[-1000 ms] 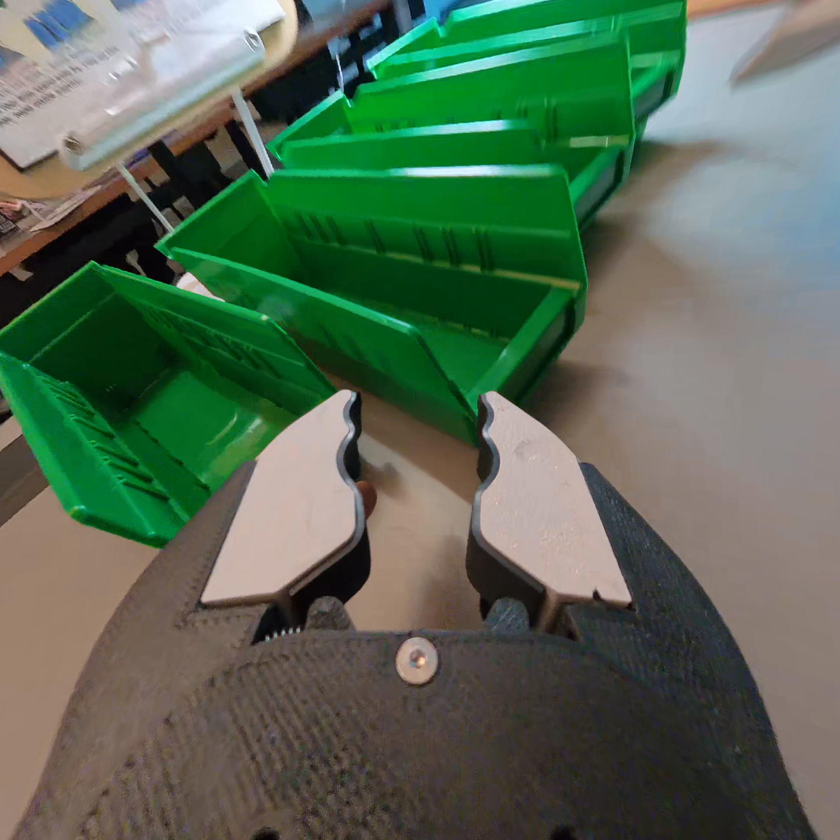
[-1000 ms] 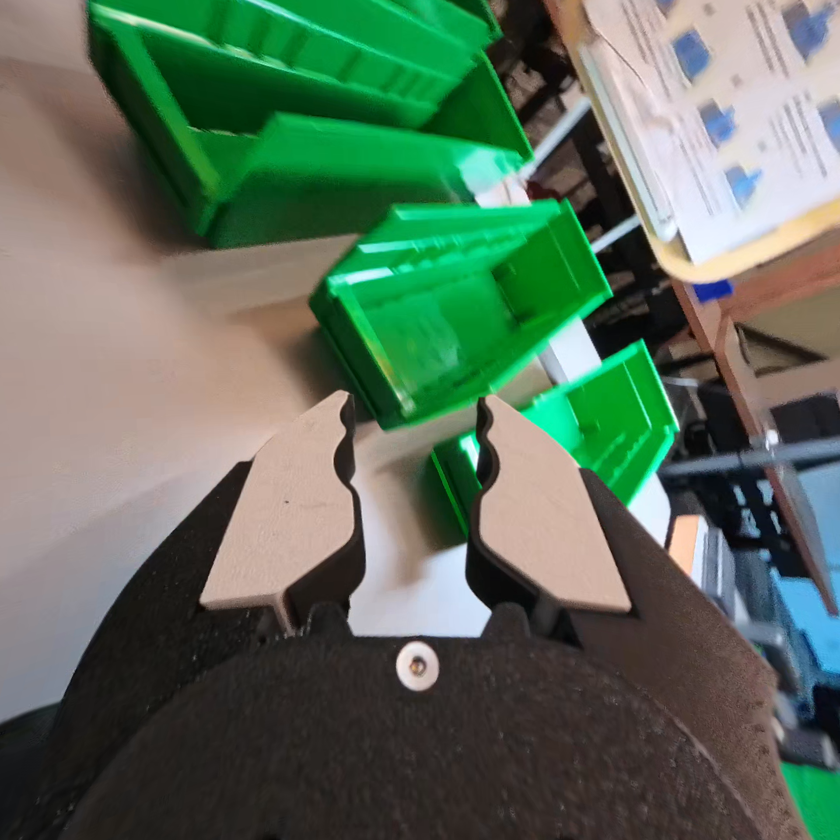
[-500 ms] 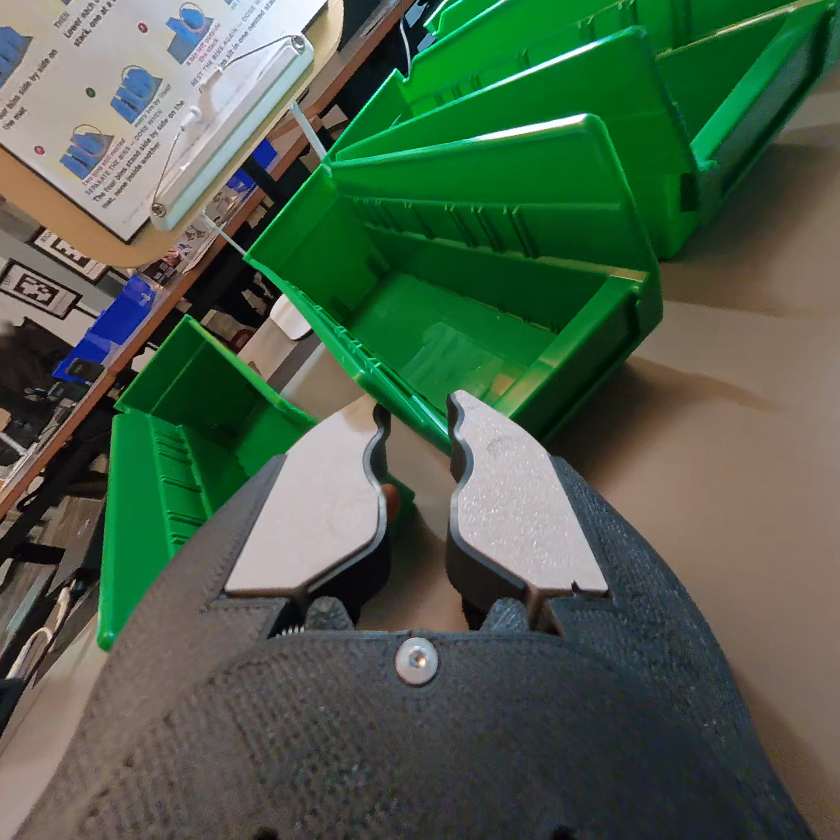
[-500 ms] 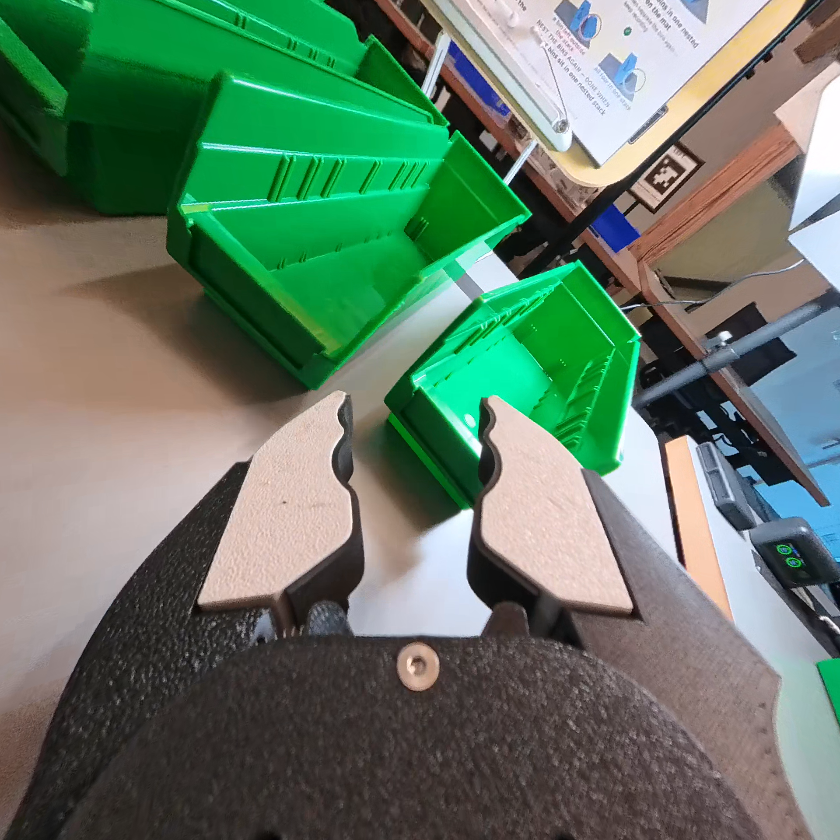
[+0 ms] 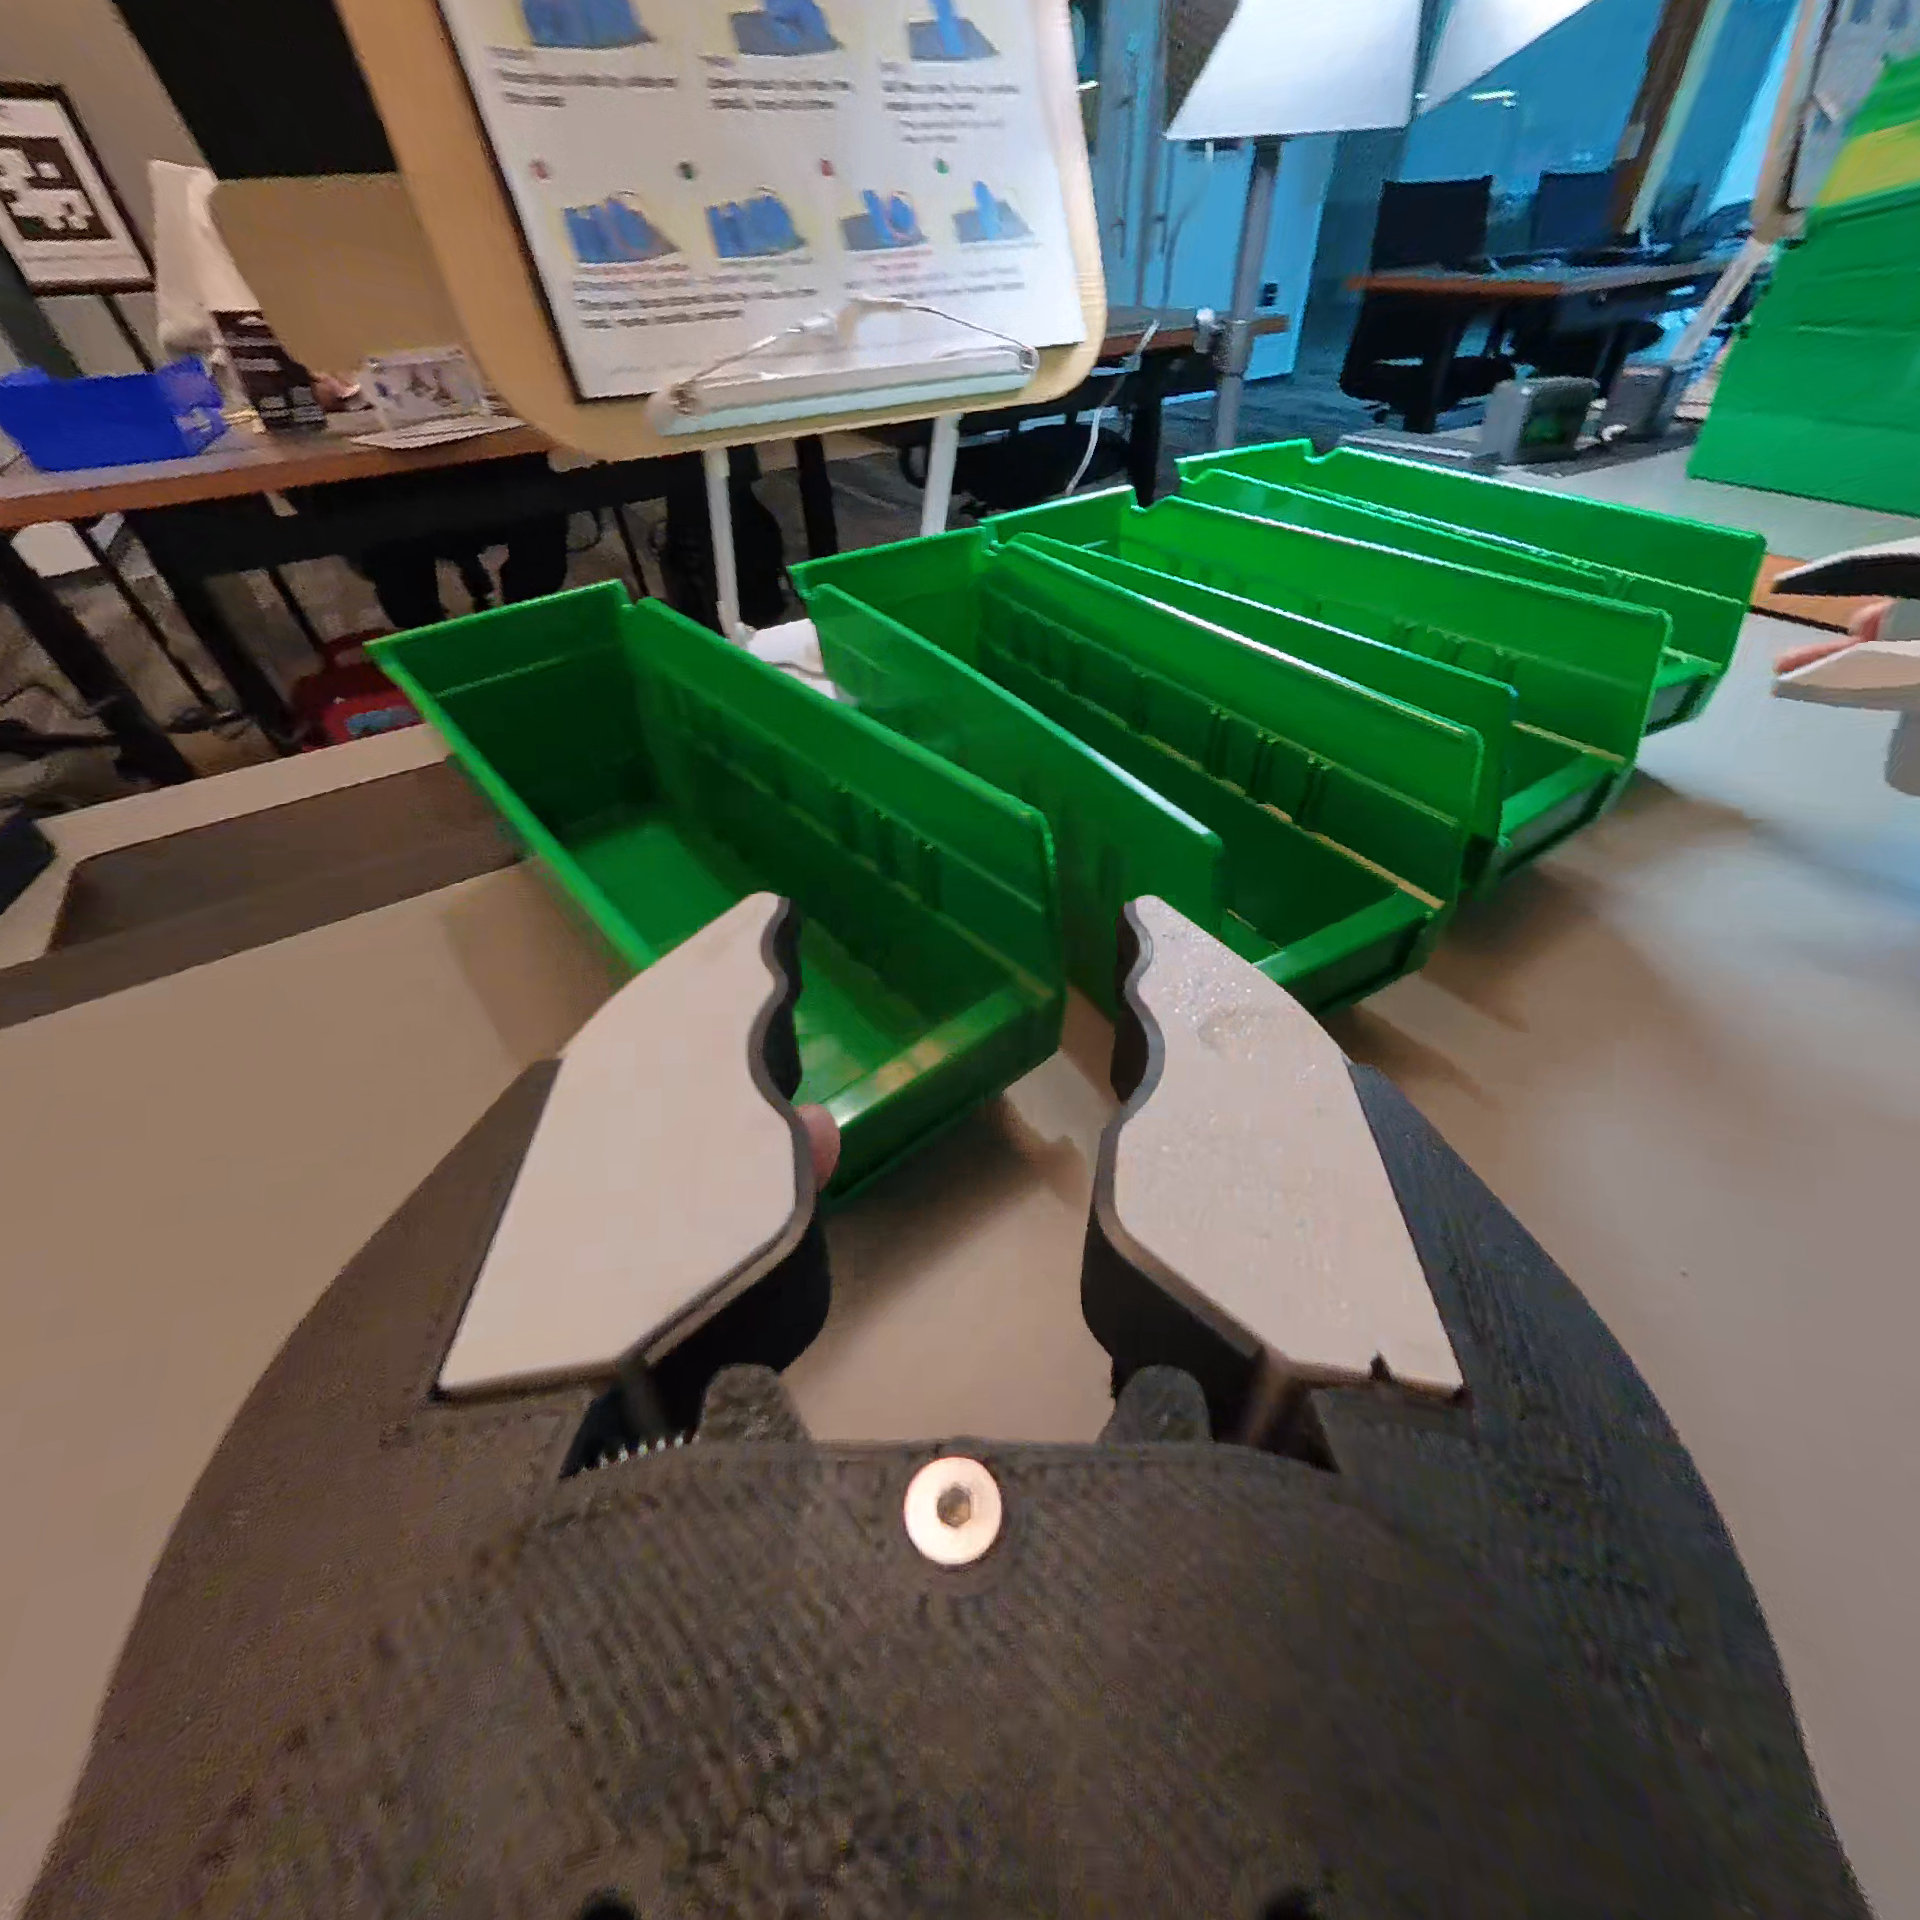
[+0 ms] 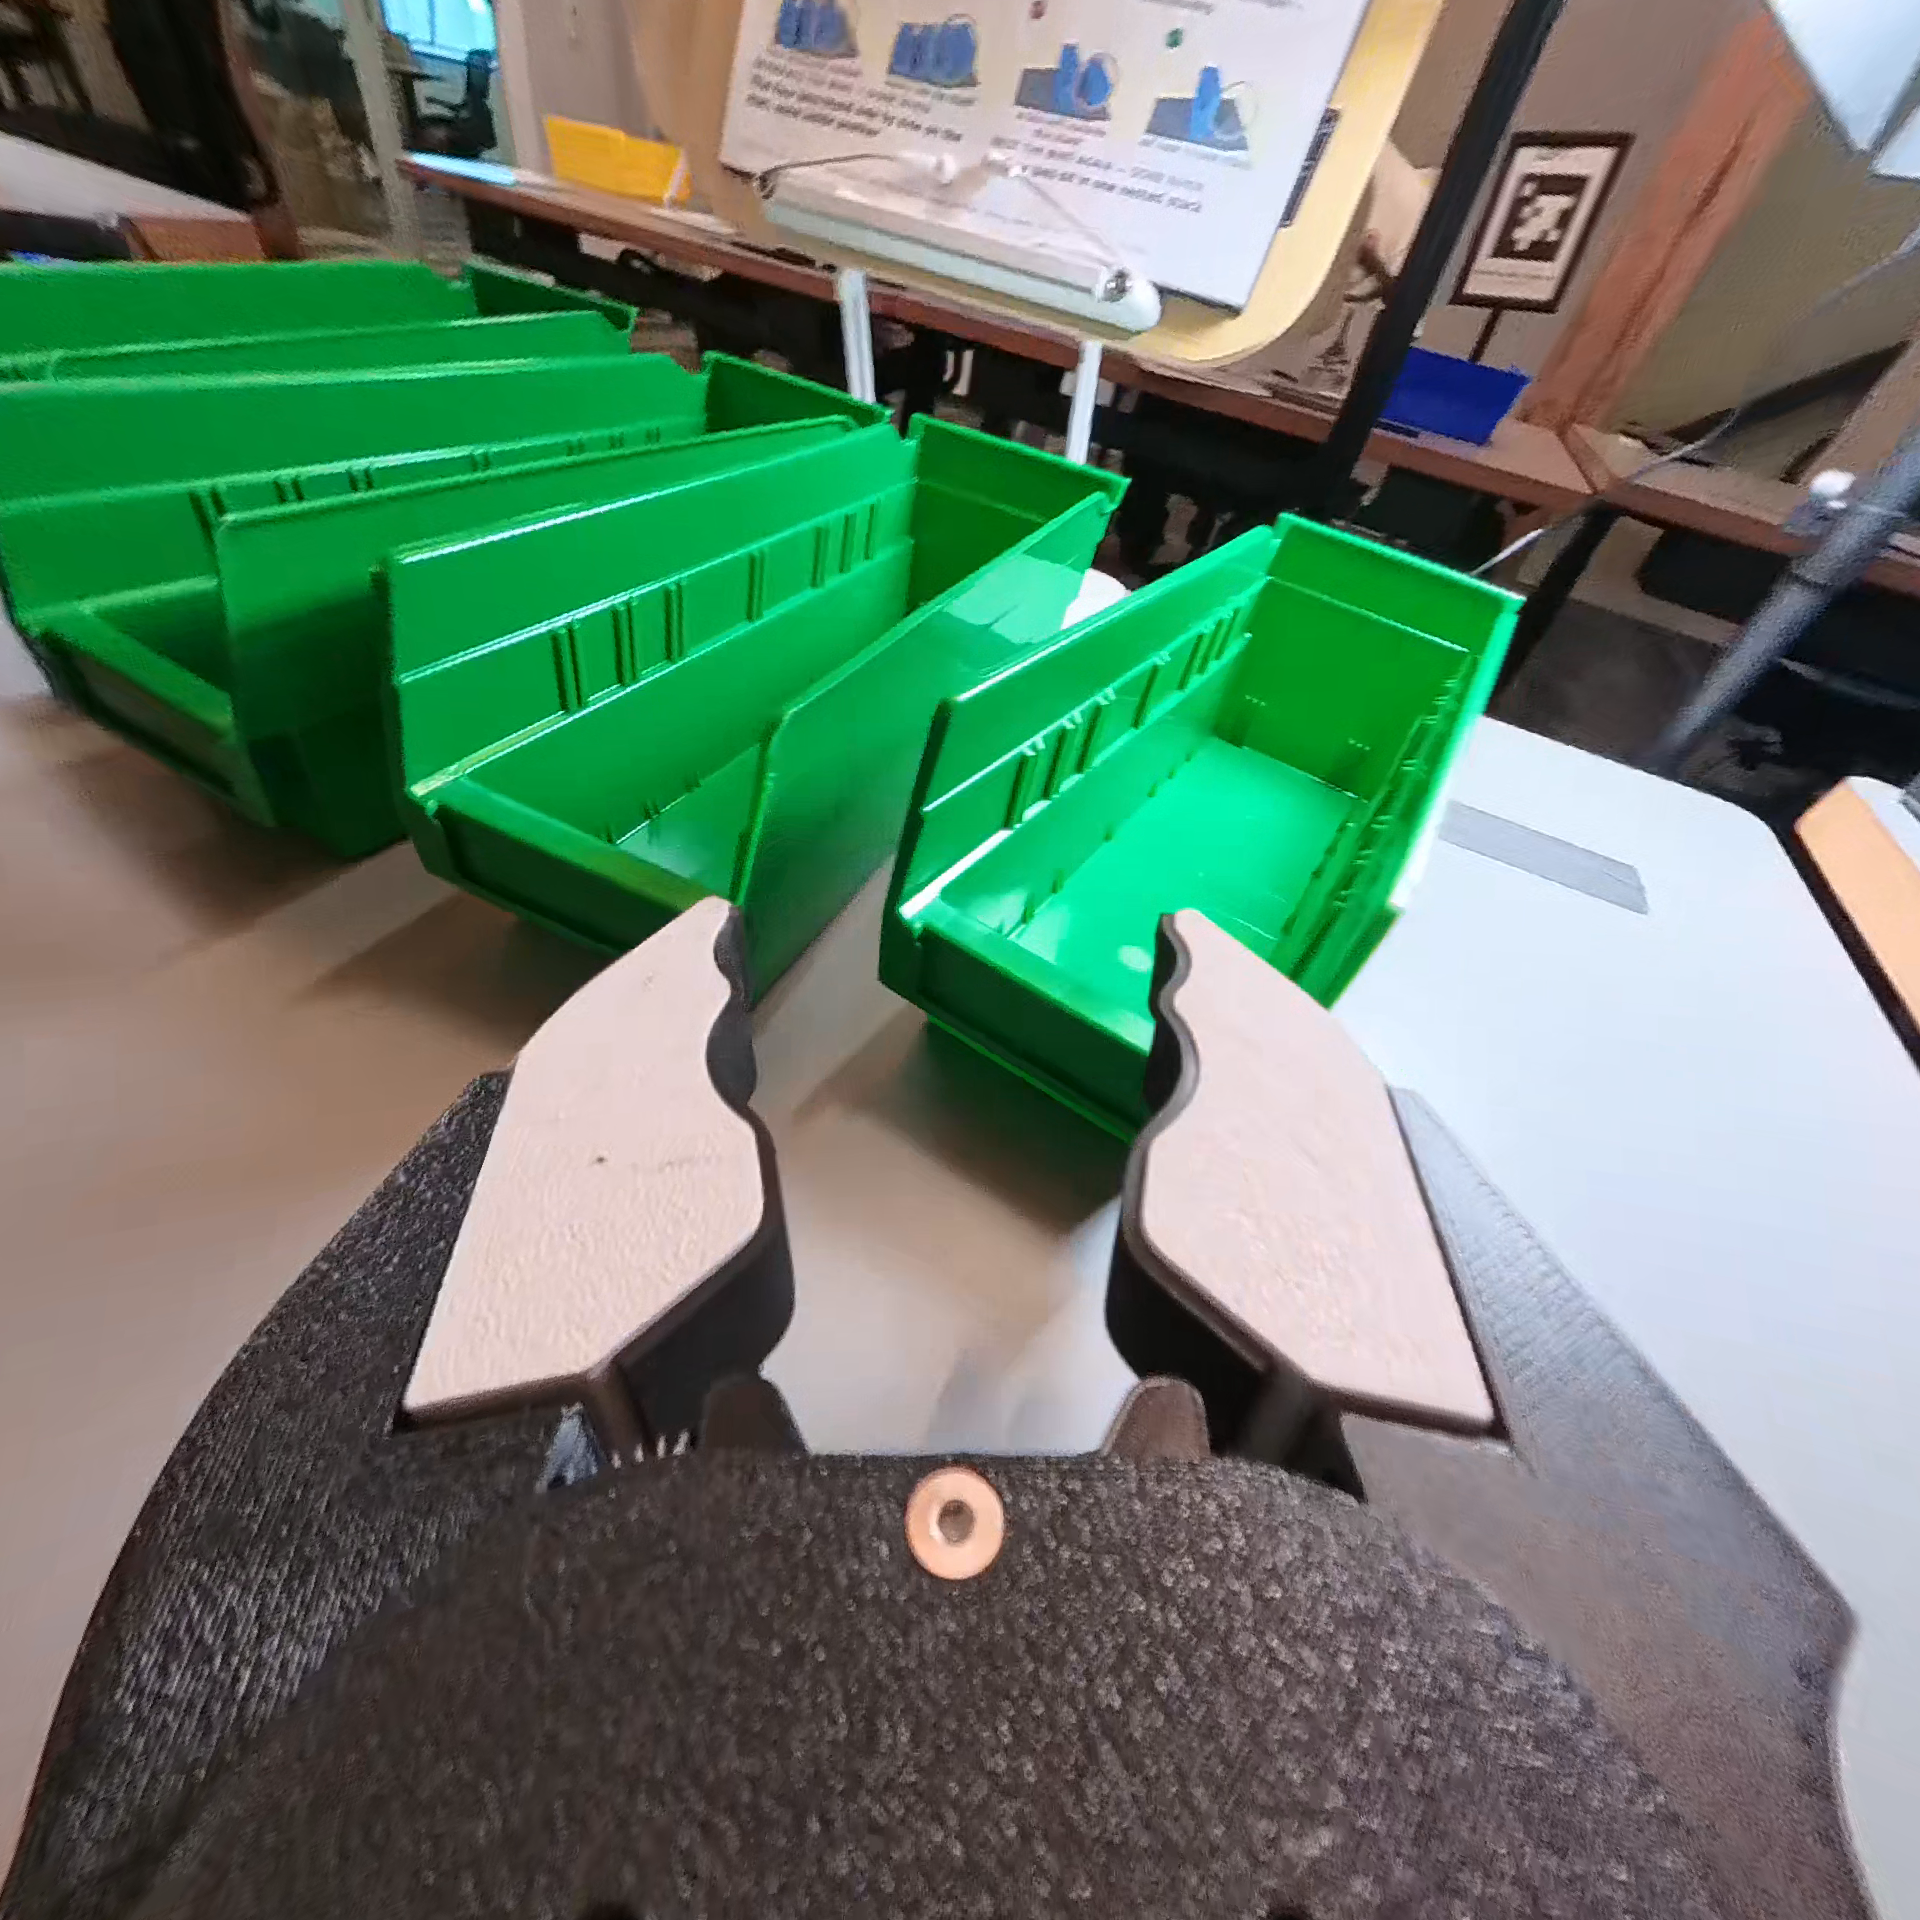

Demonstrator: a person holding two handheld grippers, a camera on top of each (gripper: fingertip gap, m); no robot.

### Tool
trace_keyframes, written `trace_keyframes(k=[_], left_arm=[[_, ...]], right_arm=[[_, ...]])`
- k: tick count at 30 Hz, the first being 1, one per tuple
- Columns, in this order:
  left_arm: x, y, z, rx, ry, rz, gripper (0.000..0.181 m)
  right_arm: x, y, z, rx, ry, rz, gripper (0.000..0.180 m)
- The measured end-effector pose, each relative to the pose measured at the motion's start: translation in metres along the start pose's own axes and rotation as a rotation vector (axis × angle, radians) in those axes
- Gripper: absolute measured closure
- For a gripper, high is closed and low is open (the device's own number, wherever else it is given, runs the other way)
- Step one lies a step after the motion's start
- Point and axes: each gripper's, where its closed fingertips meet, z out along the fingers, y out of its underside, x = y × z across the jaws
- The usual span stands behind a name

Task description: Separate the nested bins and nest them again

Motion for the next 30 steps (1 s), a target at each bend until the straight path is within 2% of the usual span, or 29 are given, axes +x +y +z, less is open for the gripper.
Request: trace_keyframes(k=[6, 14, 20, 30], left_arm=[[-0.024, 0.012, -0.023, -0.017, -0.082, 0.008, 0.119], [-0.063, 0.027, -0.038, -0.066, -0.205, -0.076, 0.118], [-0.054, 0.031, -0.033, -0.080, -0.170, -0.040, 0.118], [-0.029, 0.040, -0.021, -0.125, -0.082, 0.045, 0.122]], right_arm=[[0.026, -0.004, -0.012, 0.013, 0.096, 0.036, 0.104], [0.048, 0.002, -0.019, -0.036, 0.210, 0.048, 0.102], [0.033, 0.005, -0.013, -0.033, 0.102, 0.069, 0.102], [-0.016, -0.002, -0.005, -0.002, -0.066, -0.059, 0.099]])
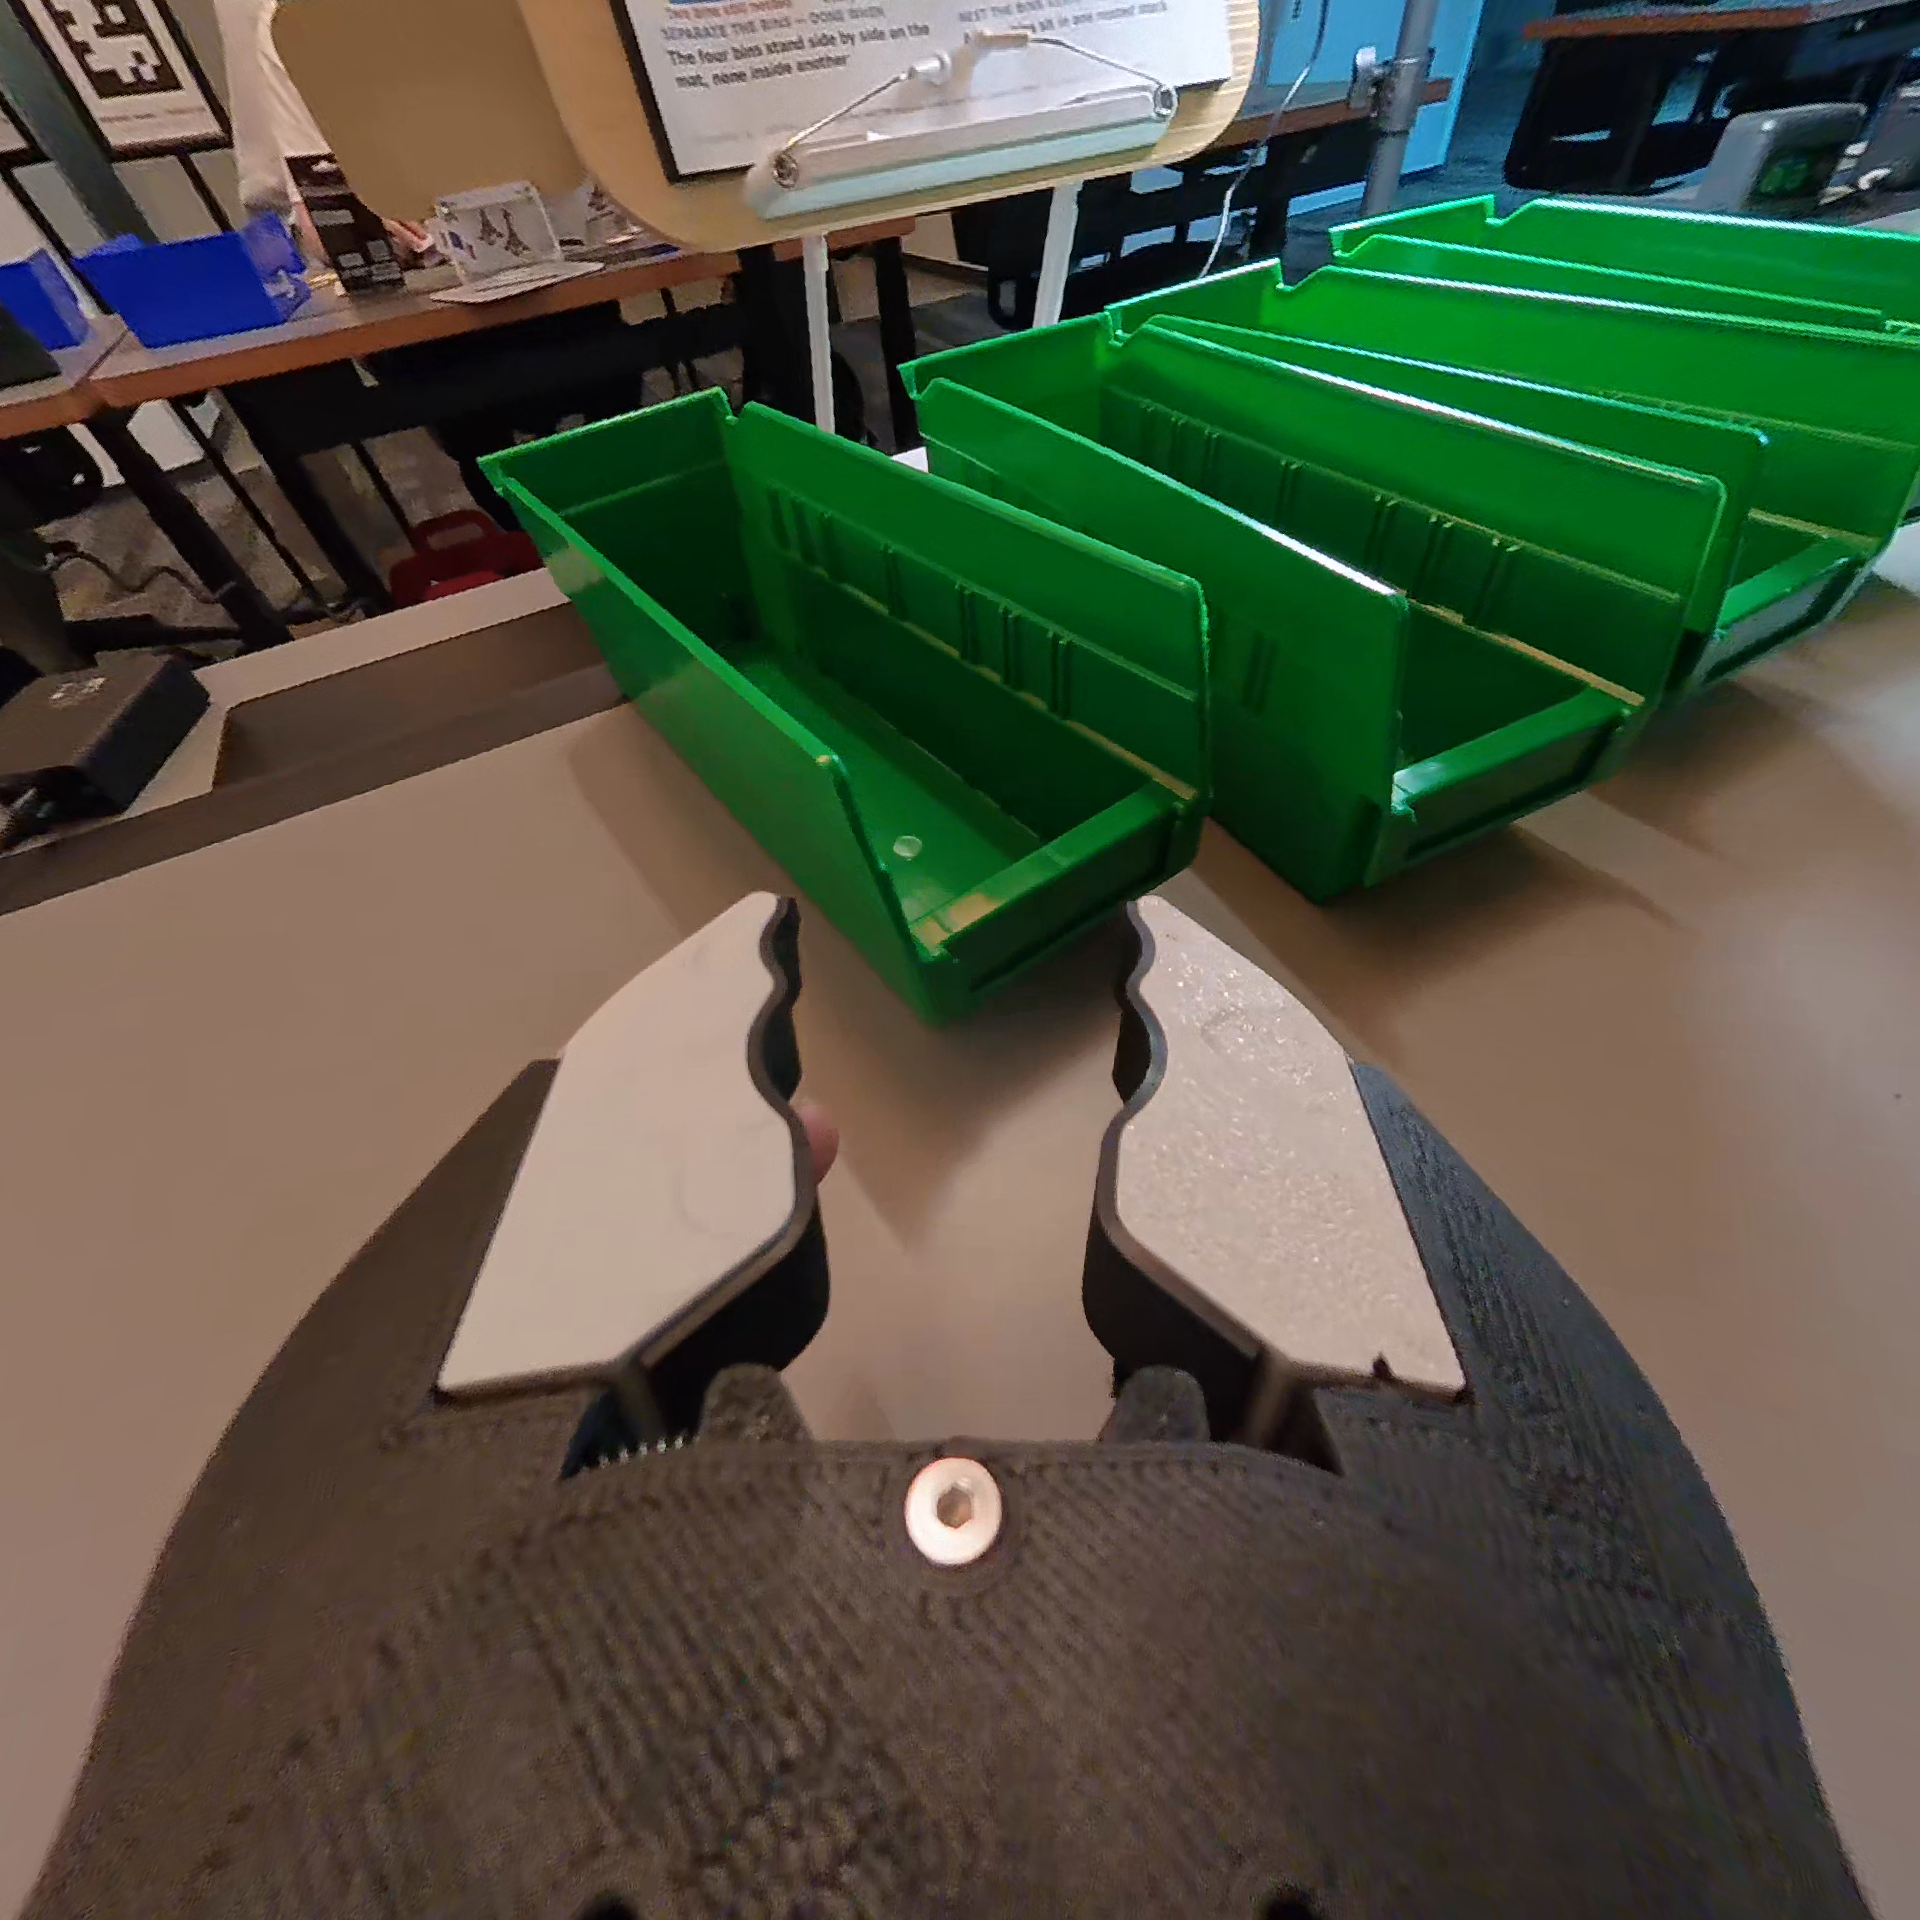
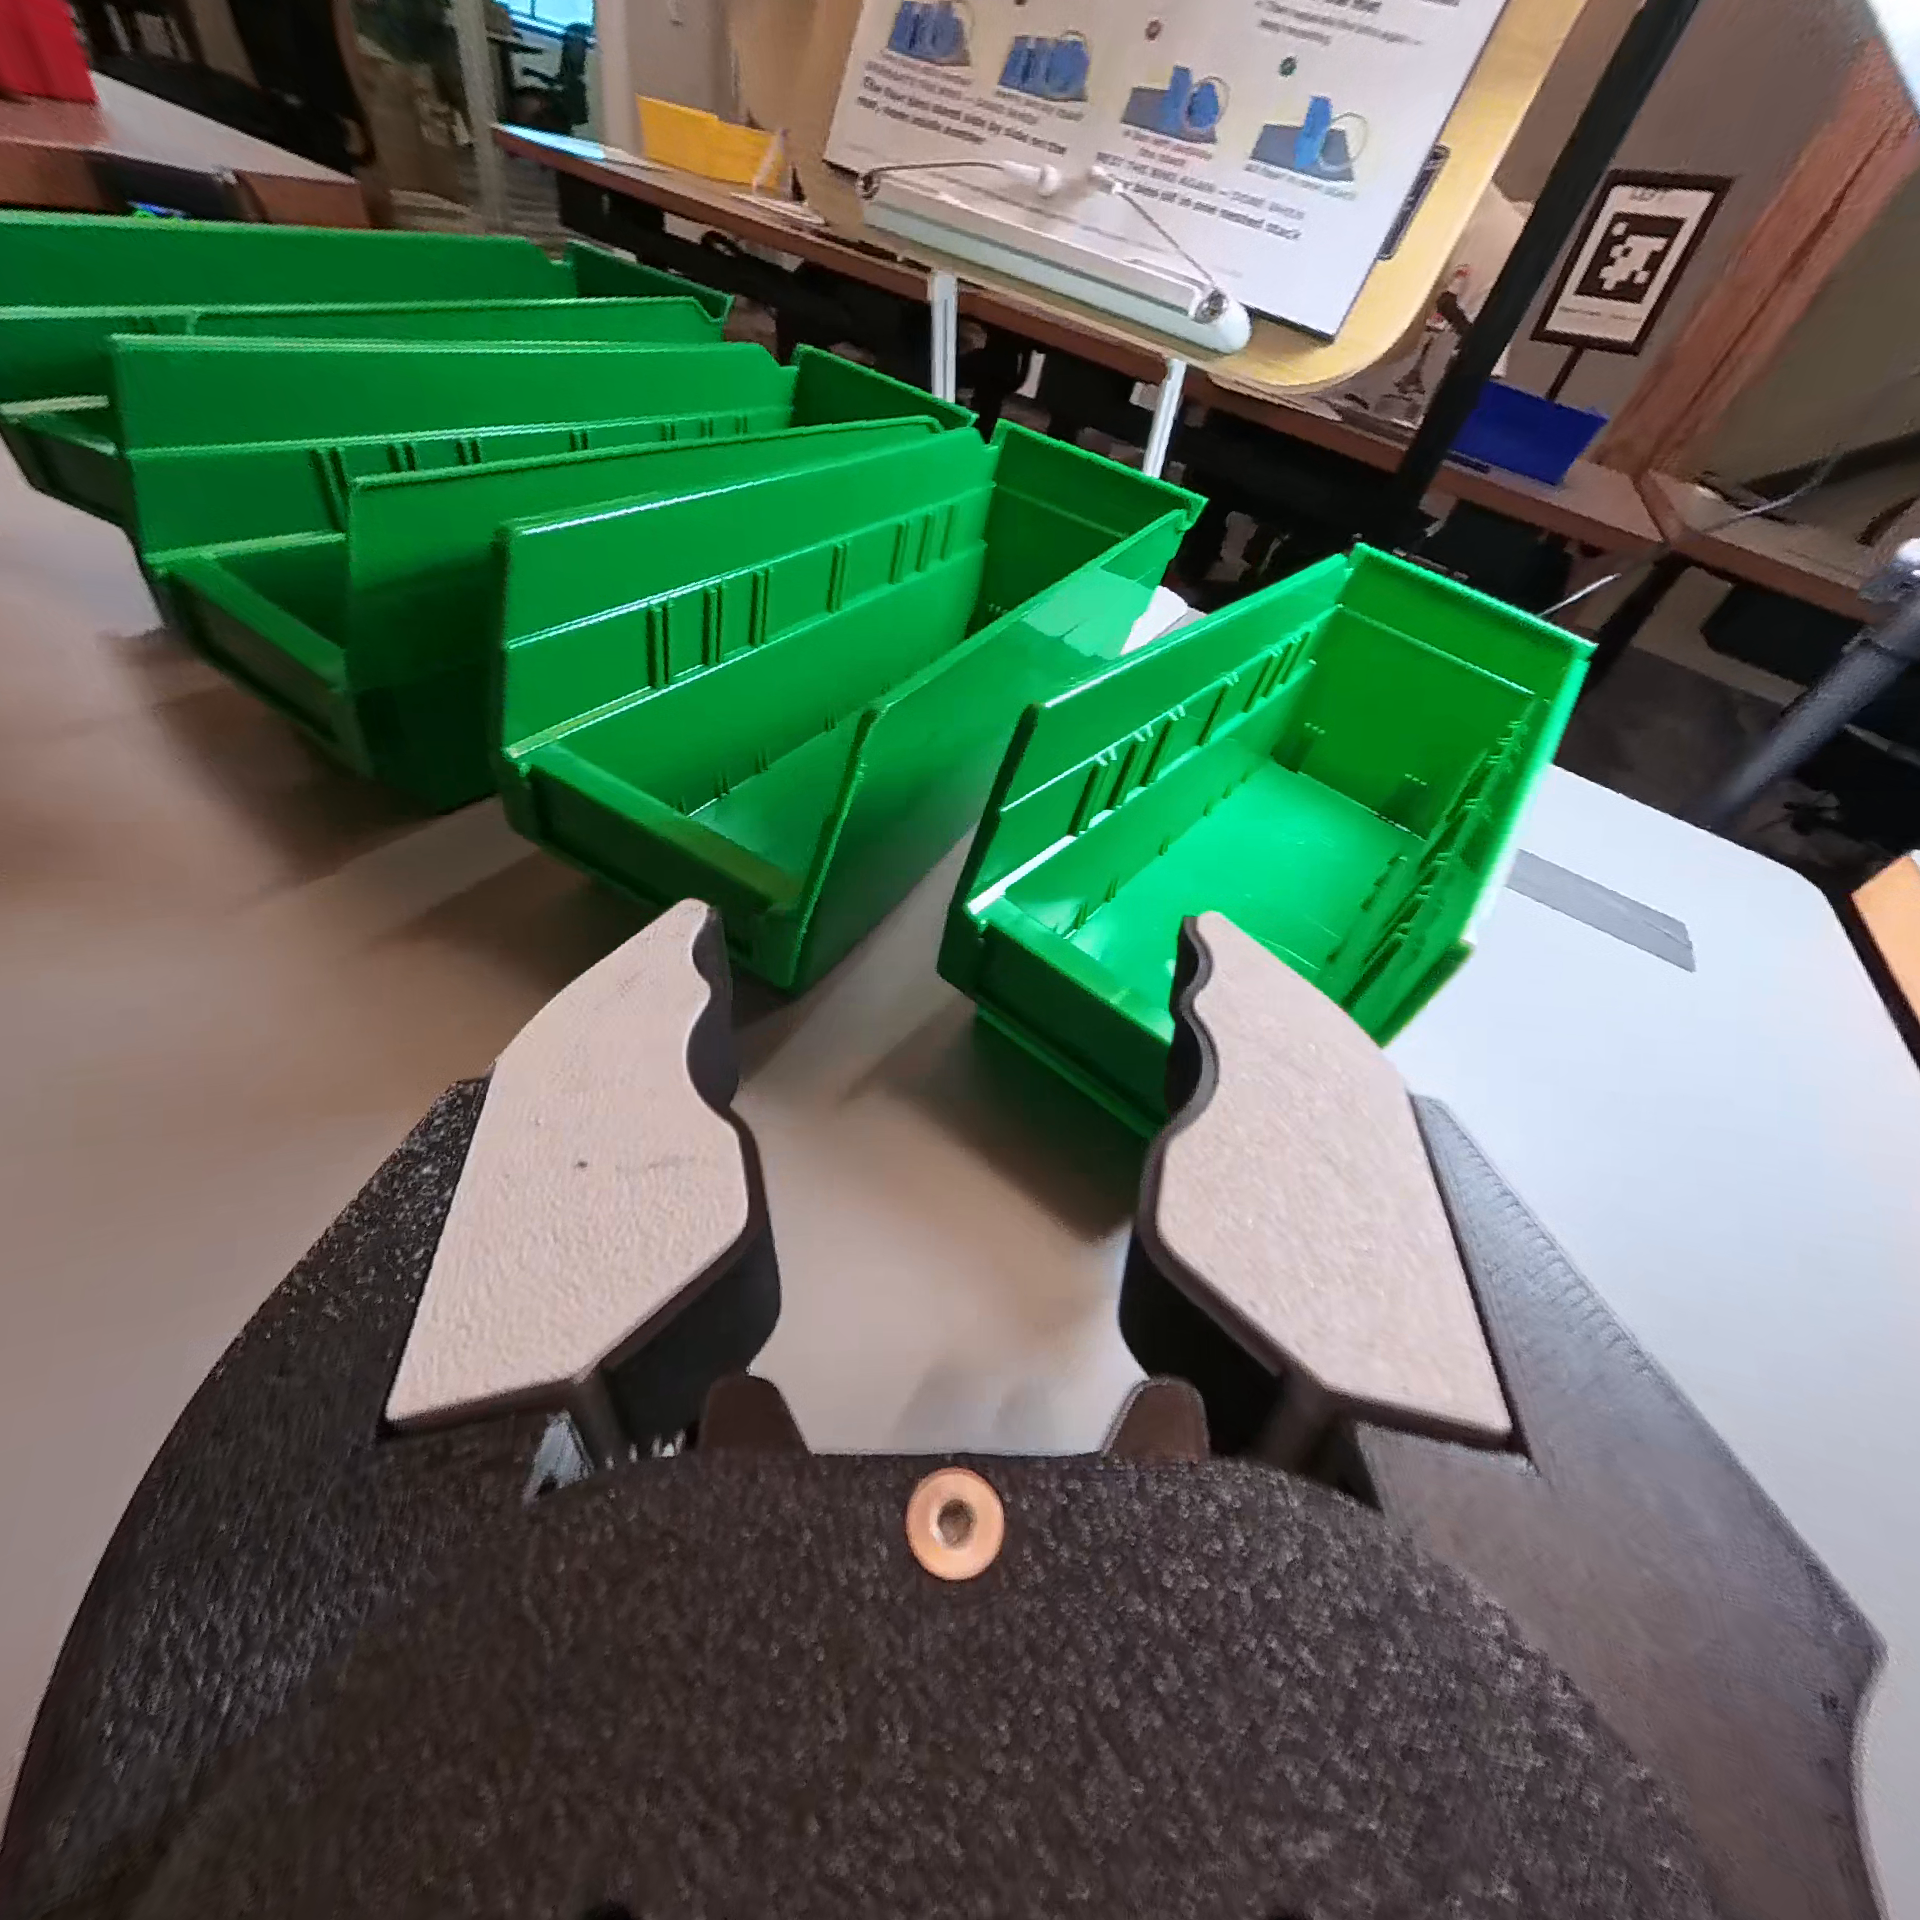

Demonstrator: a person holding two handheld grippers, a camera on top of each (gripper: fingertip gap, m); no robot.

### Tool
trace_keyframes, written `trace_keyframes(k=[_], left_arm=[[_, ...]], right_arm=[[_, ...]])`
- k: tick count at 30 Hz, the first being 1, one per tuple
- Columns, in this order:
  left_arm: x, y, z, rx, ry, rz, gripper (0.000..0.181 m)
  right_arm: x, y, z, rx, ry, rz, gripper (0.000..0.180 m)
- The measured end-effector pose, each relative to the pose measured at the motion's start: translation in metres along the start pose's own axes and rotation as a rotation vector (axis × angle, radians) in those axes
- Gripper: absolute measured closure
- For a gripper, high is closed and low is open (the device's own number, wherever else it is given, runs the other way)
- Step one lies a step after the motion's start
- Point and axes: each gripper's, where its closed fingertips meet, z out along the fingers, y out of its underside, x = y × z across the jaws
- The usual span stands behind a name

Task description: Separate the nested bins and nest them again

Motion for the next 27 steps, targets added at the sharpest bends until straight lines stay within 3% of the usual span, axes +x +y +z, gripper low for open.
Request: trace_keyframes(k=[7, 14, 23, 27], left_arm=[[0.019, 0.000, 0.009, -0.036, 0.069, 0.088, 0.133], [0.032, -0.015, 0.040, -0.205, 0.086, 0.464, 0.135], [0.027, 0.036, 0.084, -0.734, 0.187, 0.861, 0.128], [0.019, 0.055, 0.093, -0.837, 0.230, 0.859, 0.131]], right_arm=[[-0.008, 0.001, 0.003, -0.004, -0.043, 0.022, 0.100], [-0.020, 0.009, 0.008, -0.045, -0.084, -0.013, 0.100], [-0.033, 0.004, 0.005, -0.023, -0.152, -0.017, 0.101], [-0.039, -0.003, -0.002, 0.008, -0.171, -0.031, 0.101]])
